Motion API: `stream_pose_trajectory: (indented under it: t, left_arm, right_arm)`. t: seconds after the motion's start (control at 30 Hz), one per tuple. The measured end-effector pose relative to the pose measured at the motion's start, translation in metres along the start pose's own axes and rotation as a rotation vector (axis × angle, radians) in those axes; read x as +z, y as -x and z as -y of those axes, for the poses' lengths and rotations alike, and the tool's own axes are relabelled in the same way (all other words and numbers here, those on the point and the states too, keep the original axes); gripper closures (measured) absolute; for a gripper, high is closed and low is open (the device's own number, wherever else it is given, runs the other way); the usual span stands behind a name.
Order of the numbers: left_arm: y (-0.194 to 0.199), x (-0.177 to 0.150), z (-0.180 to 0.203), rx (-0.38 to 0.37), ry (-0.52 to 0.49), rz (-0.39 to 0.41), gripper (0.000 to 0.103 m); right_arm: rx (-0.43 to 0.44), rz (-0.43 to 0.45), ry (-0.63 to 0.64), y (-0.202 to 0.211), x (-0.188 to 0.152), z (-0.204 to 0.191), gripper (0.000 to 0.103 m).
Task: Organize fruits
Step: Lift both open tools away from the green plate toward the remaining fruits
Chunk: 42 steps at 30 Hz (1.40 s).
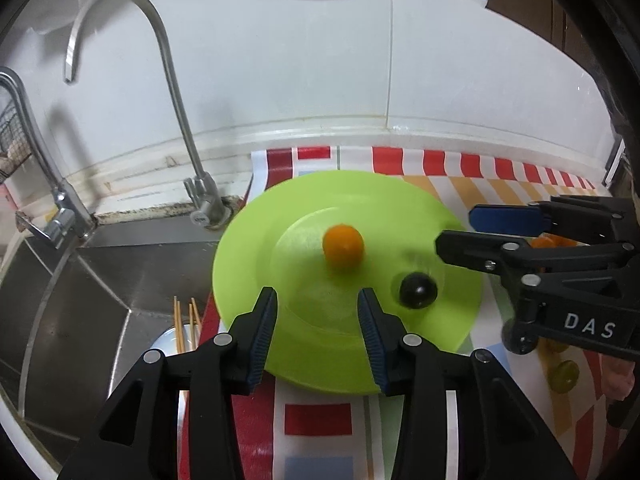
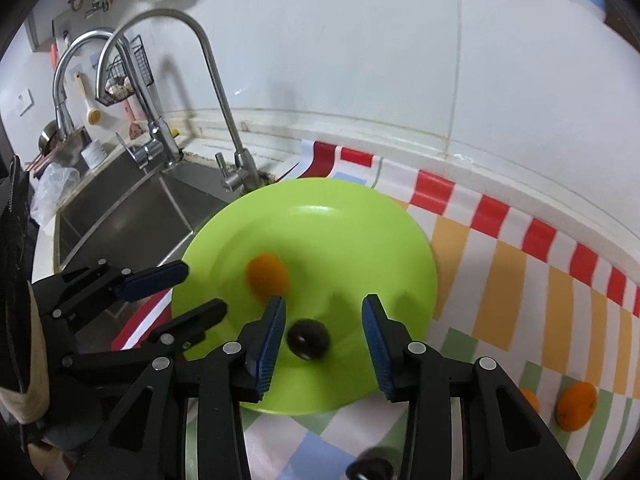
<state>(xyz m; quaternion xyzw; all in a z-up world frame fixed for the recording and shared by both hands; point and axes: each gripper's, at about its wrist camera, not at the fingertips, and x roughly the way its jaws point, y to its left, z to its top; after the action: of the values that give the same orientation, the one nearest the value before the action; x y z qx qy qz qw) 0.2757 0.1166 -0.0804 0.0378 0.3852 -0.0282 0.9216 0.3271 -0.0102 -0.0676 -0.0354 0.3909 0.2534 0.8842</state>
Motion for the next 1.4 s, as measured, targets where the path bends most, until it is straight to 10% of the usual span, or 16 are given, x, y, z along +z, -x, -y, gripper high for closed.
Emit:
stream_pose_trajectory:
  t: [1.4]
  left_arm:
    - [0.166, -0.021, 0.12, -0.038, -0.033, 0.285, 0.032]
  right_arm:
    - [-0.276, 0.317, -0.209, 0.22, -0.121, 0.046, 0.047]
